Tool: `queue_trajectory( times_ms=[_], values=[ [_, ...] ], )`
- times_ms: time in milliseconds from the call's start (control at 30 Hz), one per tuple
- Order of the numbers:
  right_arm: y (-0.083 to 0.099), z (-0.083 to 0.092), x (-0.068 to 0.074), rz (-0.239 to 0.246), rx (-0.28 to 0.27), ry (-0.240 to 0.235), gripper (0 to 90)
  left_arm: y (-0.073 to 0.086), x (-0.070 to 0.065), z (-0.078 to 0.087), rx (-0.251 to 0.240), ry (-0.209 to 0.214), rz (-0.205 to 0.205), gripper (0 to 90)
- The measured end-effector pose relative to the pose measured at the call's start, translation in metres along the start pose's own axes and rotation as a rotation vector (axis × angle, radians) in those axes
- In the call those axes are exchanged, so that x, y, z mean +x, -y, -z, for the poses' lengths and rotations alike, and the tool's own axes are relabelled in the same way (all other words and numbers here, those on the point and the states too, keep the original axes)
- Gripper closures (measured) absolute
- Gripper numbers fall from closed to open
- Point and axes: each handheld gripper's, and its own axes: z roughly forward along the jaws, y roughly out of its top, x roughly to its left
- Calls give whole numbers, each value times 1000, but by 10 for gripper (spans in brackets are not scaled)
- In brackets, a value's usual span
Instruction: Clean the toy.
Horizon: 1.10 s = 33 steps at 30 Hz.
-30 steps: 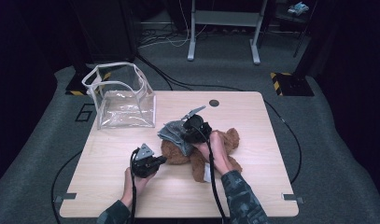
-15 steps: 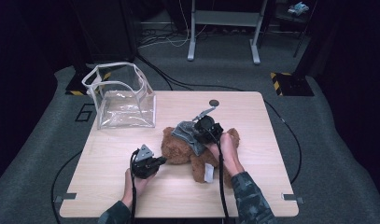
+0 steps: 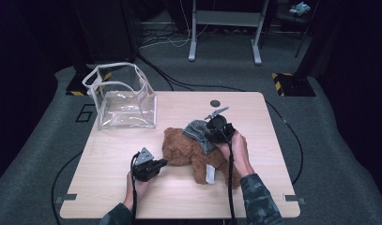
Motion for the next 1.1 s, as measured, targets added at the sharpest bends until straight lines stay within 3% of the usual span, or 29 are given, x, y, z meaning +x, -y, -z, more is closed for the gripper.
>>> queue_trajectory(
  times_ms=[167, 200, 367, 1100],
  values=[
    [1, 1, -2, 3, -3, -1, 777, 0, 0, 0, -8, -2, -2, 894],
    [2, 0, -2, -9, -5, -1, 777, -1, 0, 1, -1, -8, -18, 894],
    [3, 2, -5, -22, 0, 6, 777, 0, -1, 0, -9, -15, -10, 895],
    [32, 6, -49, -129, 31, 77, 780, 0, -1, 0, -14, -15, -12, 895]
  ],
)
